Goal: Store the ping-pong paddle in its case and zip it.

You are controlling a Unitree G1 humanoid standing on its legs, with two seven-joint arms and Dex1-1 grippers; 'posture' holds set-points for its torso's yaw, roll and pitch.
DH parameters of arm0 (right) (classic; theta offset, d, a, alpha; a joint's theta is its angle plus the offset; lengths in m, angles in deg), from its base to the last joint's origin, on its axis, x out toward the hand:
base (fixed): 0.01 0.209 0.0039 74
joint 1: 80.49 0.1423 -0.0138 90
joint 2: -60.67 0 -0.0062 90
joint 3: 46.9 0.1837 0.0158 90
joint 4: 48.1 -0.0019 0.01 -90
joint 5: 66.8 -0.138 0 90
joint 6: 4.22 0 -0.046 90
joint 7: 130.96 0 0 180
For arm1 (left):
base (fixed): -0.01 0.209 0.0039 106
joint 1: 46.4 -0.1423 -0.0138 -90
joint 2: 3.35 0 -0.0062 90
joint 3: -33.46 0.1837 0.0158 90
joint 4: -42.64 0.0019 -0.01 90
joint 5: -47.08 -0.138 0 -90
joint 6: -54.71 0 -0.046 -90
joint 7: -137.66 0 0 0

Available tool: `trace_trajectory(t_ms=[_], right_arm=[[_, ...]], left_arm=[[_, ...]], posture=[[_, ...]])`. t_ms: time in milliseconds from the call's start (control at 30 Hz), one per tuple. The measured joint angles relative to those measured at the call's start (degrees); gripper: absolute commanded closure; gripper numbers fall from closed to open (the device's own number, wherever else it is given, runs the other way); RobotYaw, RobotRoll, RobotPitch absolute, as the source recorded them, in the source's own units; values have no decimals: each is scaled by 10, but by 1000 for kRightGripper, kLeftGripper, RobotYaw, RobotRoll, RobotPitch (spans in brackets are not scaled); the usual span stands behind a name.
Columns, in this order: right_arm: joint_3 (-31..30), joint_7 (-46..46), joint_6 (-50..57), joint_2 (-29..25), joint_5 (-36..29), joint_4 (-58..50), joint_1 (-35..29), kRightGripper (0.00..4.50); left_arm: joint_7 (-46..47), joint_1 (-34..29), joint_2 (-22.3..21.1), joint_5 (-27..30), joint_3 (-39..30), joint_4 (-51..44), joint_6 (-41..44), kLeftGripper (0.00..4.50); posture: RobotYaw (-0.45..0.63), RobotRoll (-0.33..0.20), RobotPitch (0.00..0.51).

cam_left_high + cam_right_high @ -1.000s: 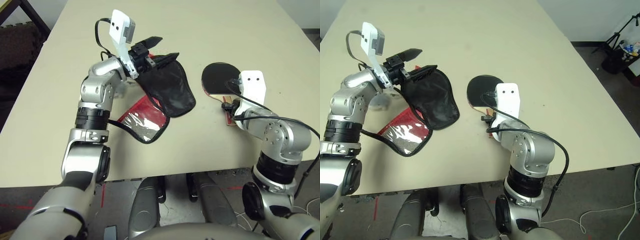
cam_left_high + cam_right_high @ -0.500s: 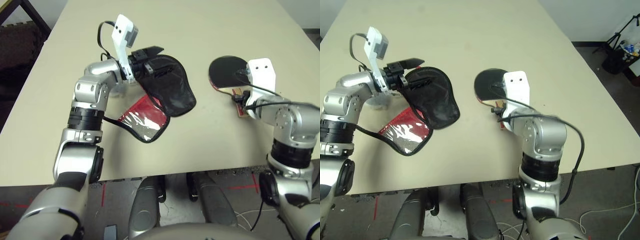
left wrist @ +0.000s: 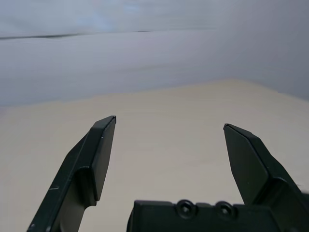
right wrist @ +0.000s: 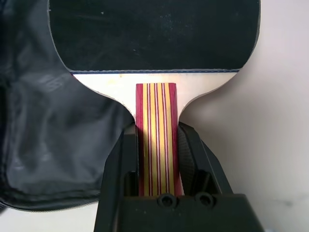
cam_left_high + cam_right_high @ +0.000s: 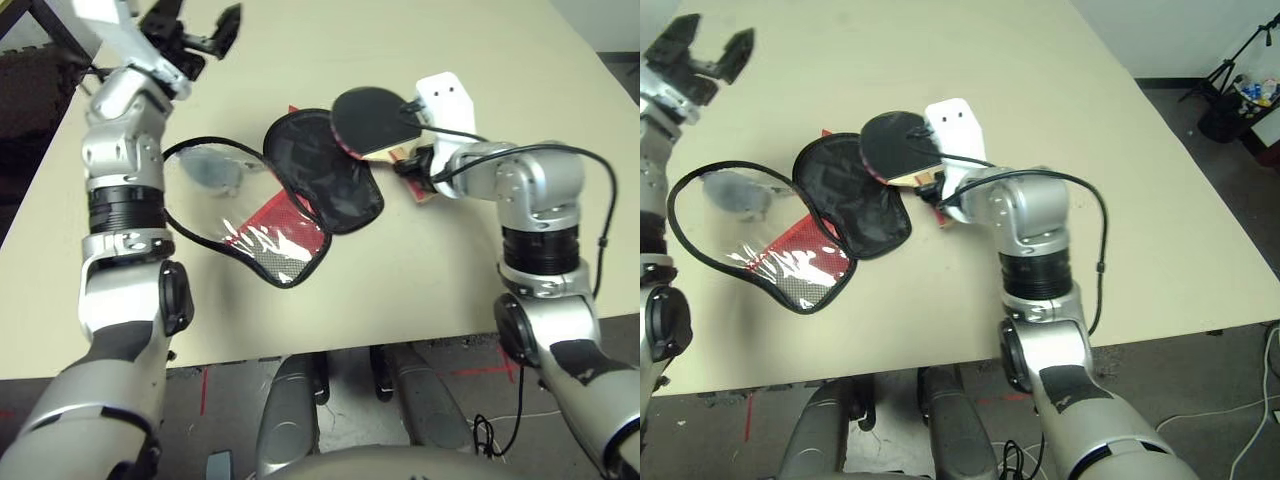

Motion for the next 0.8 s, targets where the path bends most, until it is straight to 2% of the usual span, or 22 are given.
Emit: trace_trajectory(t_ms=[267,600,767,800], right_arm=[[-11,-4,-36,31,4,42,20,3395],[-27,-11,-77,50,13,96,29,3395],[-28,-11,-91,54,21,108,29,3395],[-28,-11,-94,55,21,110,29,2641]], left_arm=[[28,-61,-52,0,-27,-8,-9,0],[55,-150,-69,4,-59,-83,31,0],[59,-182,-73,8,-78,-92,47,0],[59,-187,-73,8,-80,-92,48,0]], posture=[[4,0,230],[51,0,240],[52,0,244],[49,0,245]])
